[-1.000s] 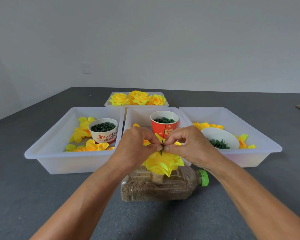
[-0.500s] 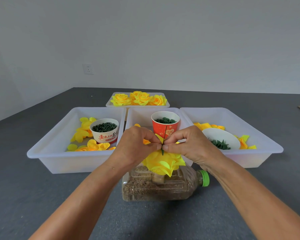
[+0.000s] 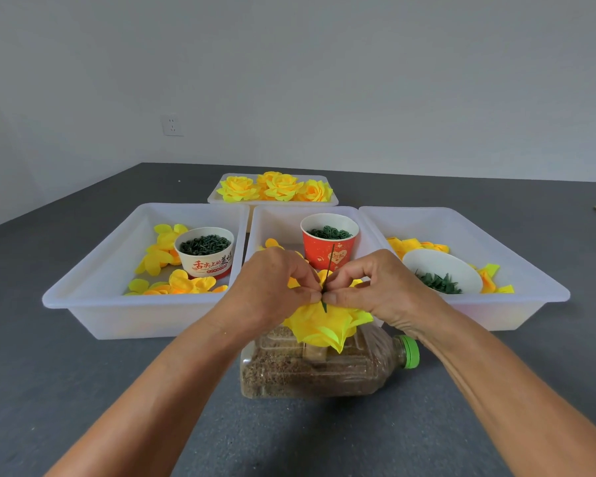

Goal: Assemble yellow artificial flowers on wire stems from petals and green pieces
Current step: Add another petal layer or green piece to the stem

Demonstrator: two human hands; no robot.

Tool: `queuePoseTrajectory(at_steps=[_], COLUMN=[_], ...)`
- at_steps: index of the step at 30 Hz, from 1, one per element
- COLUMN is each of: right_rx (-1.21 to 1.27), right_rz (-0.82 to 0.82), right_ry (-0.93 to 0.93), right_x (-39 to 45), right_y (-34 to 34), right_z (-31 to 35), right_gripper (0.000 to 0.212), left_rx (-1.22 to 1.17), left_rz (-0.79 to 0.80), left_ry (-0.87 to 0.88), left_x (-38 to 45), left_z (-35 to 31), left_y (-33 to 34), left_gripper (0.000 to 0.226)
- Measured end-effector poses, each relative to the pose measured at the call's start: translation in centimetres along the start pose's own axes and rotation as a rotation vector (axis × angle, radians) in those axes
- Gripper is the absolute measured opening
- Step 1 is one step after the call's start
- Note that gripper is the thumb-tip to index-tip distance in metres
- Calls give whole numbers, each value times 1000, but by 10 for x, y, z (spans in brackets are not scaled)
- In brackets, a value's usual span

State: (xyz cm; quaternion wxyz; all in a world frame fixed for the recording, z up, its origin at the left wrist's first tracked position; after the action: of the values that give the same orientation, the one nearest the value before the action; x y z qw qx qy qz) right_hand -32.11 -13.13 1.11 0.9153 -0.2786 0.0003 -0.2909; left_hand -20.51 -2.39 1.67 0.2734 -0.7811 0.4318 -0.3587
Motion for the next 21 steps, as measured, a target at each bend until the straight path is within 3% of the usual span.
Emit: queuePoseTrajectory(at_steps=[10,15,21], right_rx=[105,166,178], right_rz=[9,-78,-115], right_ry=[94,88,30], right_x=[-1,-4,-4], right_y=[-3,-1,8], right_z=[-6,-7,-7], right_gripper=[10,9,14], left_rx=[61,-24,-47], left_rz=[92,-7,-14], left_ry=[58,8,6], left_x=[-1,-4,-6], left_z=[7,8,2], left_y=[-8,-16,-4], left_gripper=[14,14,12])
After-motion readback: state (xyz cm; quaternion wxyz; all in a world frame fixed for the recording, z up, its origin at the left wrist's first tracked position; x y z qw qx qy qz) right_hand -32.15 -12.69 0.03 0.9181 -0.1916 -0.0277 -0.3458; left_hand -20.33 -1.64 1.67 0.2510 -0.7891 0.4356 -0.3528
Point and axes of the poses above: each hand's wrist, its own x-axis towards the middle knuckle, its own y-axis out of the palm, z = x × y, the point moved 2 cm from there along x, towards the middle knuckle, and after that the axes turned 1 degree about x, right-handed, at the moved point
